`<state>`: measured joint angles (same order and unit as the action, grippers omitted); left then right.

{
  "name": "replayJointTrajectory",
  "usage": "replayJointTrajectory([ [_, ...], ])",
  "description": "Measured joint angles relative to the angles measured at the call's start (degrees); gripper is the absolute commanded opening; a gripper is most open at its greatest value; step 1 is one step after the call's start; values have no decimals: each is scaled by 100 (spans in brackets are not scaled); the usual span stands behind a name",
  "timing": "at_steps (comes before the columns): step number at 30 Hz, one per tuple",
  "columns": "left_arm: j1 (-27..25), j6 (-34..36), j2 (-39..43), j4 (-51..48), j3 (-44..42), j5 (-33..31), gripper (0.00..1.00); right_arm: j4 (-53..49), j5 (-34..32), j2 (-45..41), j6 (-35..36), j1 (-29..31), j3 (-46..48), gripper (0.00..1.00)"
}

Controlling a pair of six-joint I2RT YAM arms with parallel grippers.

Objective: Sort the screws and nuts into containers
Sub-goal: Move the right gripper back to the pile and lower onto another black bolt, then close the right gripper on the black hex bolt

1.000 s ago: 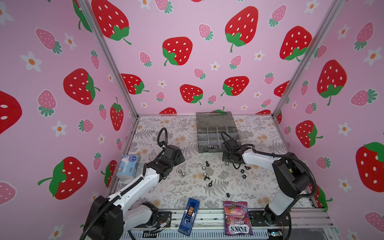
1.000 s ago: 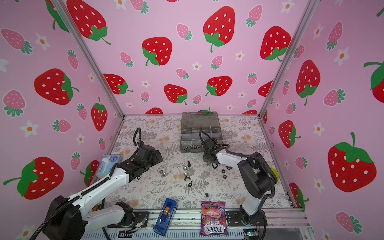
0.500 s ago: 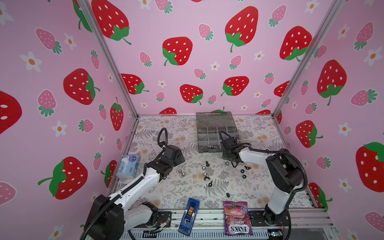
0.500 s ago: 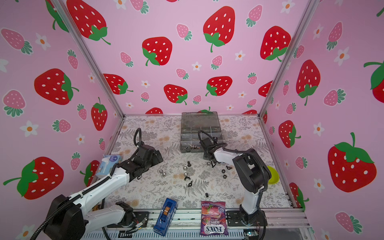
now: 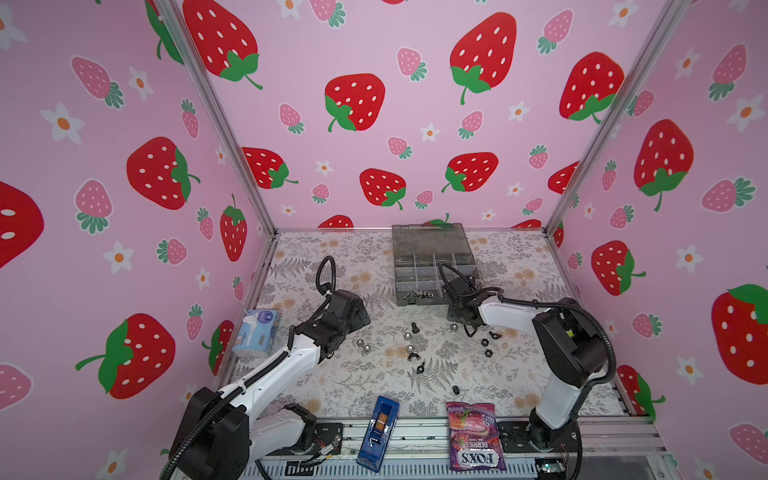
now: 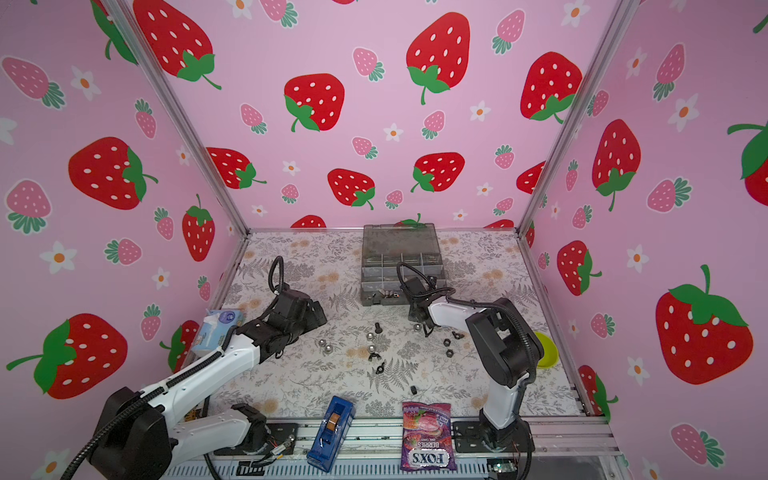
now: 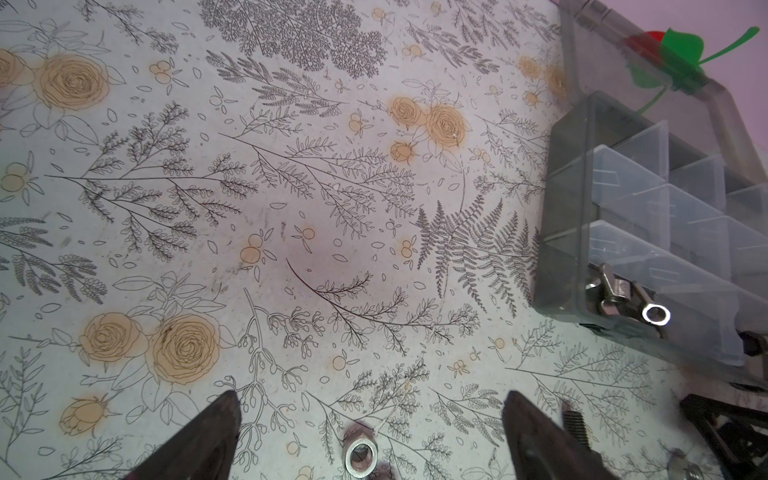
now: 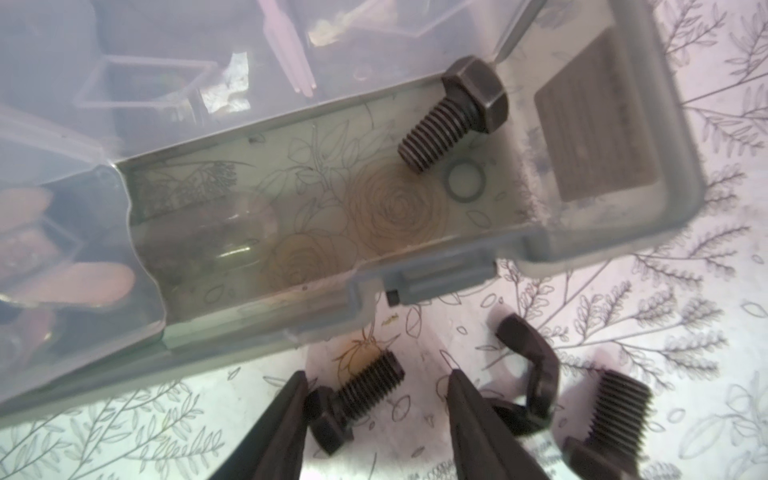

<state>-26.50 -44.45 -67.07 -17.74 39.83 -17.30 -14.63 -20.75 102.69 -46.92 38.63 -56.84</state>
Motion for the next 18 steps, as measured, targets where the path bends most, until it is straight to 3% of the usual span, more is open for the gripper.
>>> replayJointTrajectory([
  [9,4,-37,-22,2,-2,0,99,-151,42,-138,-66,0,103,42],
  [18,4,-39,-24,0,-4,0,99,-164,142,-162,-90,0,122,38],
])
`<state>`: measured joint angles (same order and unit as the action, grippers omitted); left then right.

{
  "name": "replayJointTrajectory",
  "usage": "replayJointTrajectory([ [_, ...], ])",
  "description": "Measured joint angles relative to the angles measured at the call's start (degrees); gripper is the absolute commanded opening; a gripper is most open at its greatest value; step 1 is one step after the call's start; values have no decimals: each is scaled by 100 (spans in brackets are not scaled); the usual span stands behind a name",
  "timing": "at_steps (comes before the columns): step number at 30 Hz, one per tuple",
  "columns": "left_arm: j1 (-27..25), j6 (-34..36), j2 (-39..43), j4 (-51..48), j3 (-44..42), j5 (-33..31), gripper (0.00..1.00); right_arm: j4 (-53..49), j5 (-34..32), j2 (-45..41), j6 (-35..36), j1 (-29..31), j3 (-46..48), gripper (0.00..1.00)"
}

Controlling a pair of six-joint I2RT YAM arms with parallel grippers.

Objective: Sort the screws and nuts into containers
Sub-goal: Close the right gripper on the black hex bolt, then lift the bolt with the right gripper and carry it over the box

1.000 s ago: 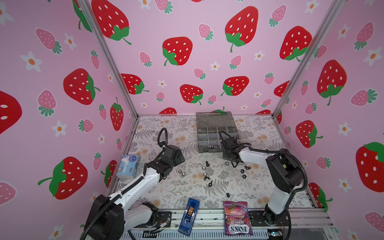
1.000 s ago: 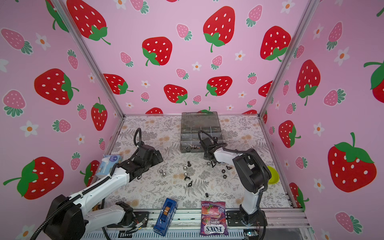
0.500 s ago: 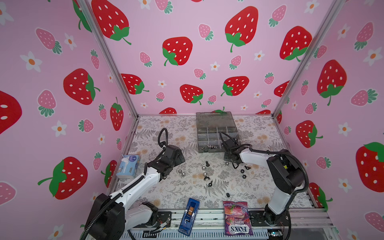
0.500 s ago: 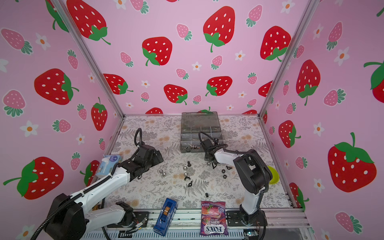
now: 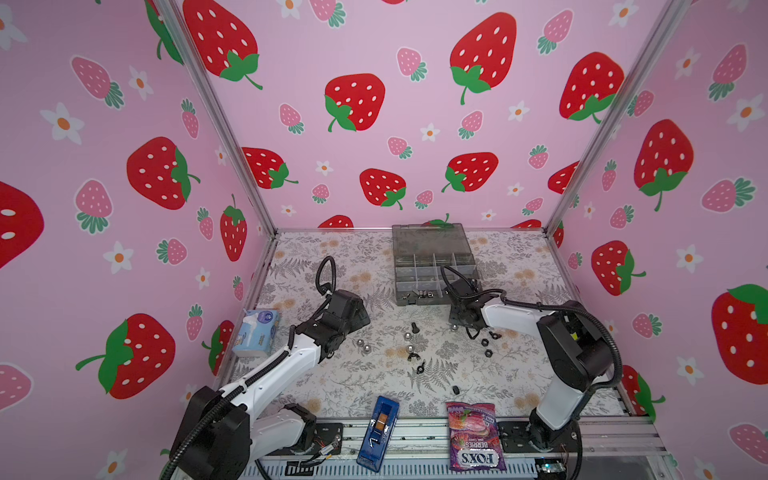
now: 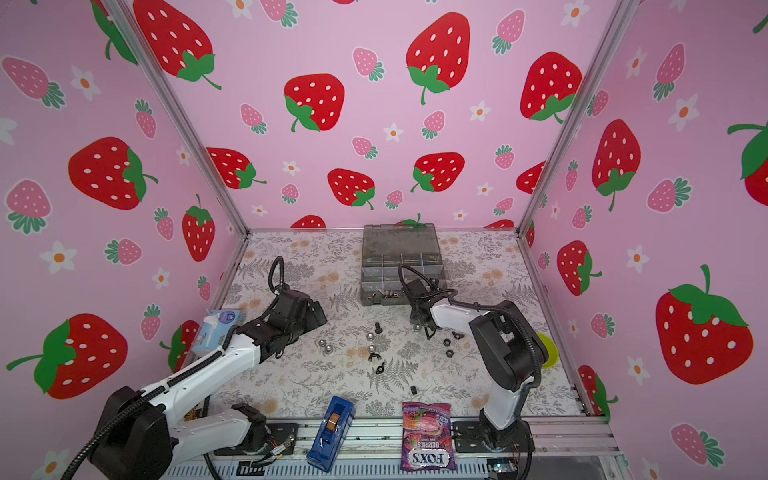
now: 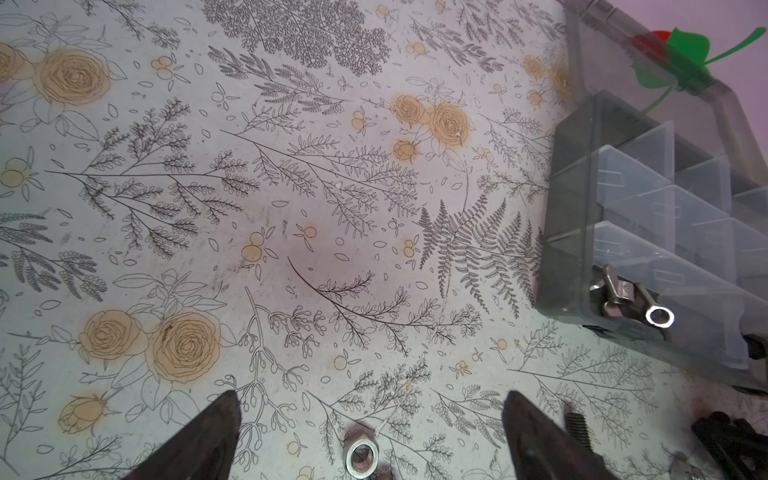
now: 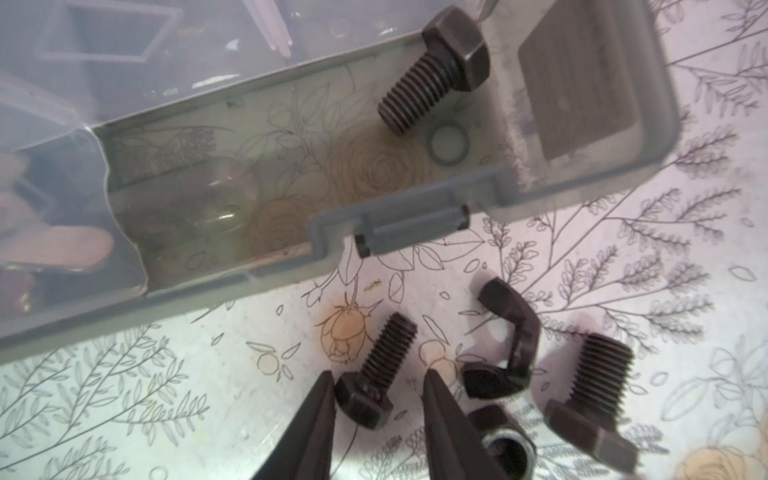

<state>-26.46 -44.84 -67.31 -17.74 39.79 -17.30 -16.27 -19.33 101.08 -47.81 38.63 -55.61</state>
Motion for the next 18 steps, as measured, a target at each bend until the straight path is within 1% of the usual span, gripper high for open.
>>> replayJointTrajectory([
  [2,7,0,0,-2,0,0,99,9,7,4,0,-2,0,37],
  [5,17,0,0,0,0,0,99,52,4,35,-2,-17,-15,33],
  [18,48,-2,-28,-2,0,0,99,125,52,74,2,-28,-61,10],
])
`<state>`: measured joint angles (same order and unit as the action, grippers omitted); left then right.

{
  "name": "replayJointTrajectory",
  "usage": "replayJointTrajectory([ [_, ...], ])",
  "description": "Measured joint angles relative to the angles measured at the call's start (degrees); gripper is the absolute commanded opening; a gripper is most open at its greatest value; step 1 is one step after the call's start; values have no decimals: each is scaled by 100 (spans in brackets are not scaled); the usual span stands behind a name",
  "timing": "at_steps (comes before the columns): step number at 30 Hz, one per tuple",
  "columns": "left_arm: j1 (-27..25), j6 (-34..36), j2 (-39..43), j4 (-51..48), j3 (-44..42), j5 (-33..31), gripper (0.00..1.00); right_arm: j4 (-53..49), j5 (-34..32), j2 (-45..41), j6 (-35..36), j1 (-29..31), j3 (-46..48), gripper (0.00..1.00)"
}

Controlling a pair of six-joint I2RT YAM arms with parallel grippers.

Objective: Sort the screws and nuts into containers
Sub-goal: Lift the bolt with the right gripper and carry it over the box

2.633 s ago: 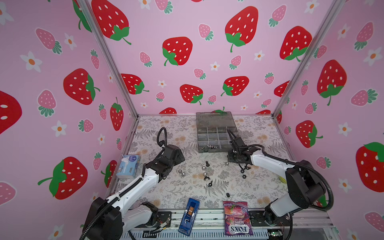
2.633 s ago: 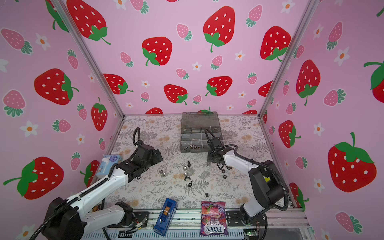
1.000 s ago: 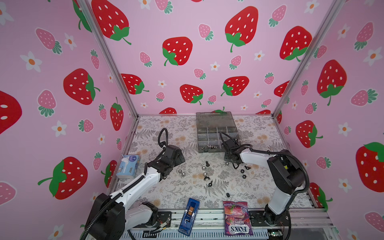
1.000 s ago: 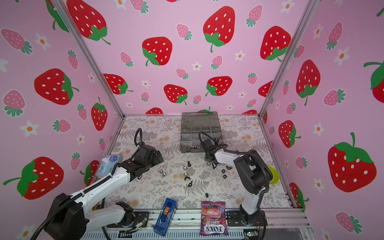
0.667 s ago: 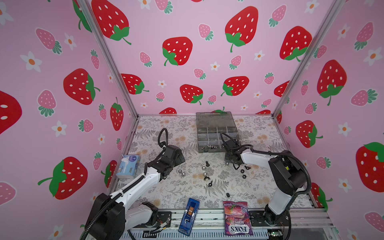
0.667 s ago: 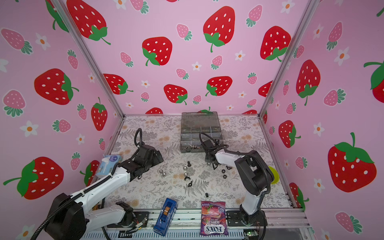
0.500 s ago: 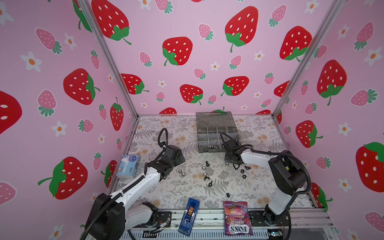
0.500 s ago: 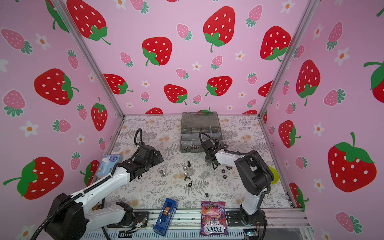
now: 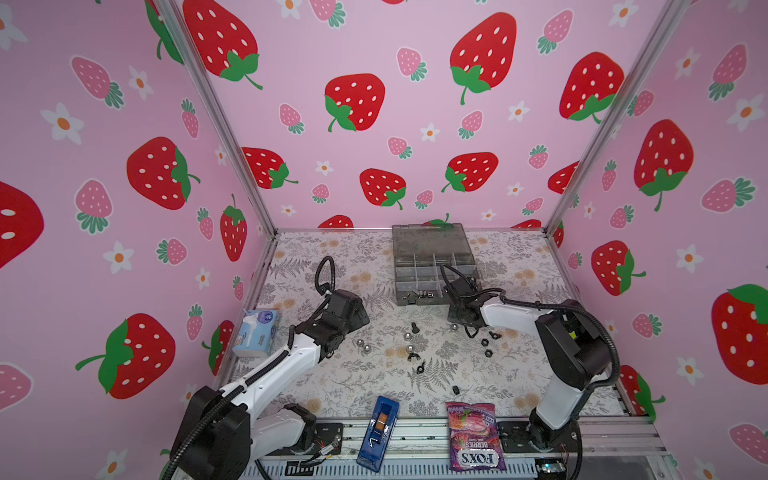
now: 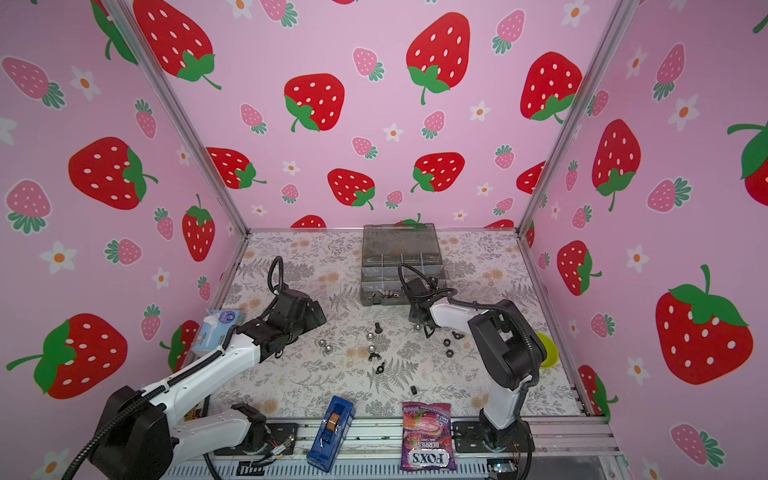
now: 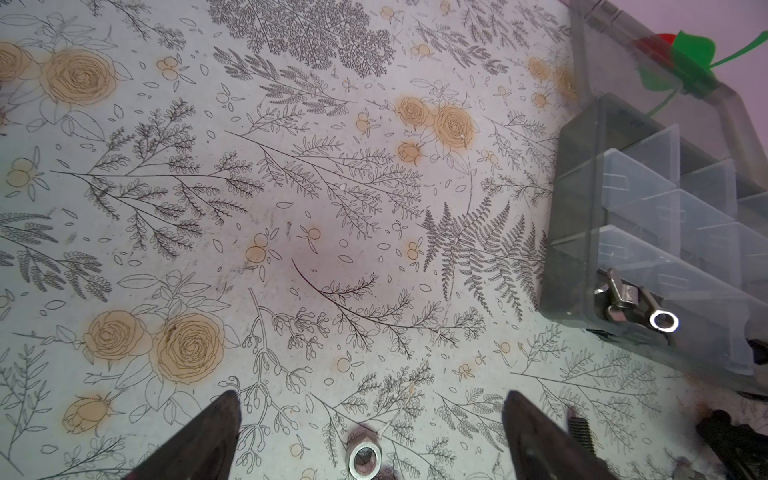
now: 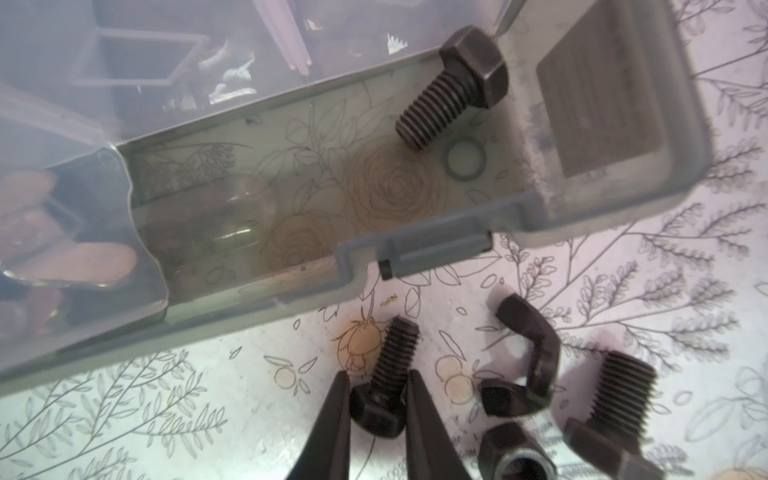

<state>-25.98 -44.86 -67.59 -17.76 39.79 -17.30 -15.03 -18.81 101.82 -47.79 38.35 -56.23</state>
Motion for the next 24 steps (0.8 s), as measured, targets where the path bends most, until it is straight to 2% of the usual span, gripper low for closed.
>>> replayJointTrajectory([
  [4,0,0,-39,-4,0,2,99,-109,28,-61,4,0,-4,6],
  [15,7,0,-39,-2,0,-2,99,-374,-142,-1001,146,-11,-127,6],
  [24,11,0,-39,-2,0,0,99,-428,-271,-623,551,-186,-909,6],
])
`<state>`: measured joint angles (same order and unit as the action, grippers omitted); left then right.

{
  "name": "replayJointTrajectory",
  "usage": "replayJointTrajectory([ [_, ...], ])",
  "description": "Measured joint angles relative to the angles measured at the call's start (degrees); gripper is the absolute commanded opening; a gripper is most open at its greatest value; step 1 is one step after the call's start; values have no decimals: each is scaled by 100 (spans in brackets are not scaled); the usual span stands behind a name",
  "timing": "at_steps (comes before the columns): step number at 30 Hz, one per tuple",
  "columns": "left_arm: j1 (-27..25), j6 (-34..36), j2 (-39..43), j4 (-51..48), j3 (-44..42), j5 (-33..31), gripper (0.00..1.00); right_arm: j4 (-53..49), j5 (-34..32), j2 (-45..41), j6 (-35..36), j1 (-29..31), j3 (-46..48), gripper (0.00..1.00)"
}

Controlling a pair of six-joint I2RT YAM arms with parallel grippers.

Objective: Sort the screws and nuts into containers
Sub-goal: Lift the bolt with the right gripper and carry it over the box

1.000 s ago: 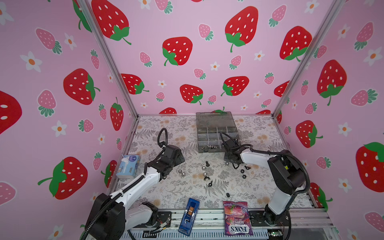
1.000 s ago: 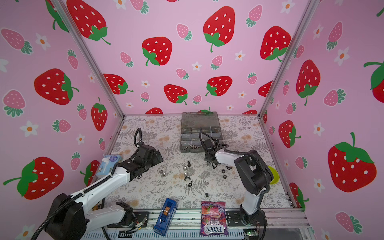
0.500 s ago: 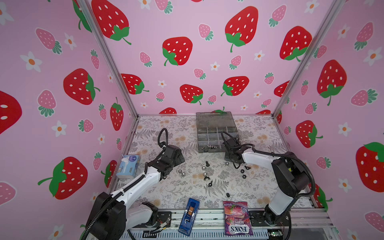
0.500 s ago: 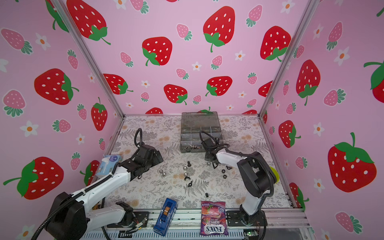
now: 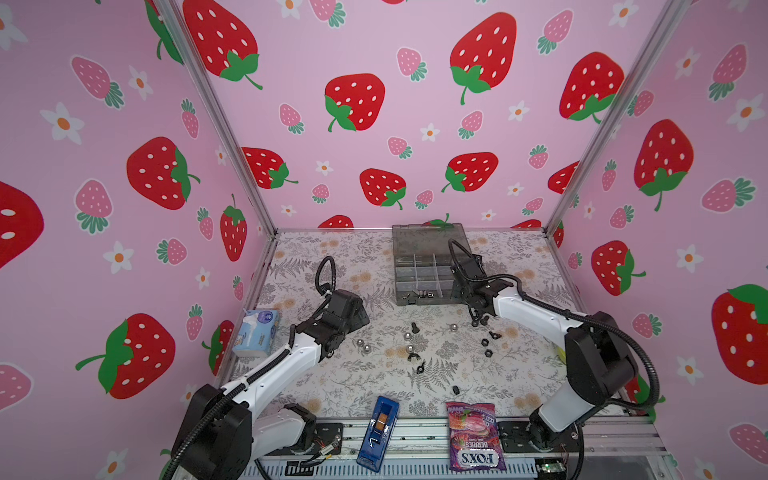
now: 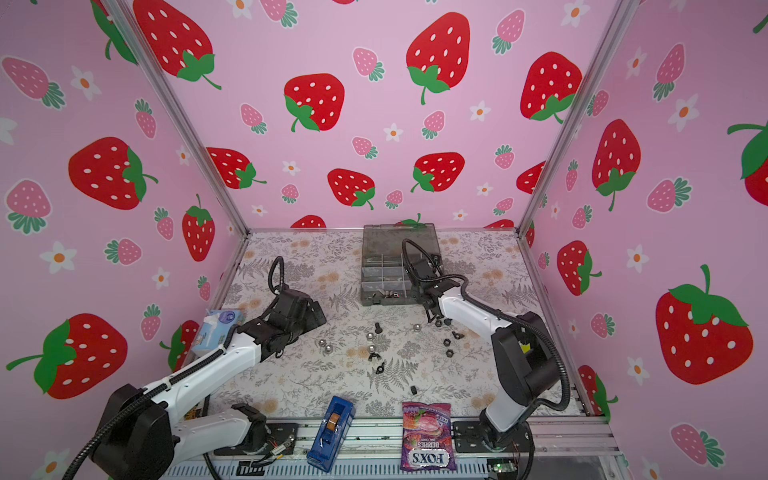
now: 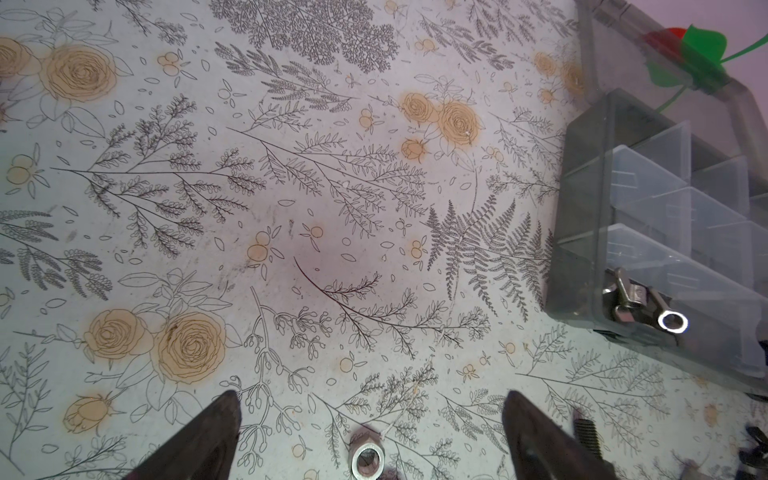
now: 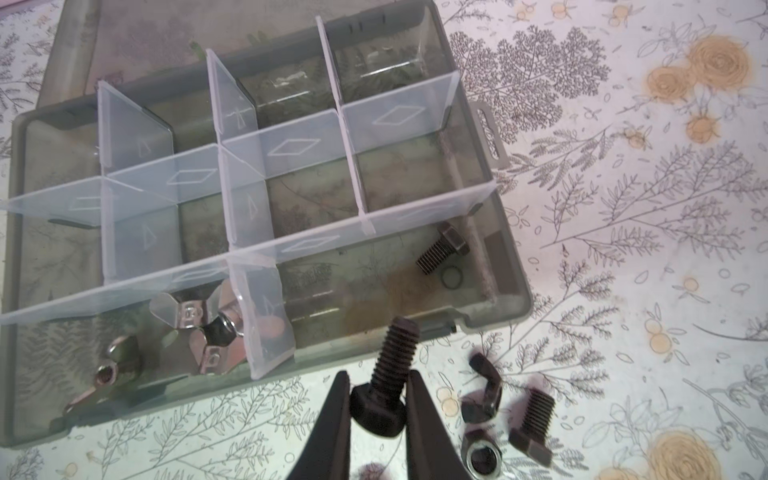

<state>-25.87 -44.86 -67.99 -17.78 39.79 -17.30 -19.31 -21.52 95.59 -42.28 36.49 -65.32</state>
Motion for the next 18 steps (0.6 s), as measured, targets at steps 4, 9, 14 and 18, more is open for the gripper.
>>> replayJointTrajectory([
  [4,0,0,2,0,0,-2,99,0,4,334,138,-87,-238,6],
  [9,0,0,35,0,-2,-2,99,39,59,621,251,-234,-321,6],
  [14,0,0,85,0,-22,-4,99,153,136,828,367,-374,-358,8],
  [18,0,0,87,-2,-42,-4,99,245,177,981,452,-437,-426,11],
])
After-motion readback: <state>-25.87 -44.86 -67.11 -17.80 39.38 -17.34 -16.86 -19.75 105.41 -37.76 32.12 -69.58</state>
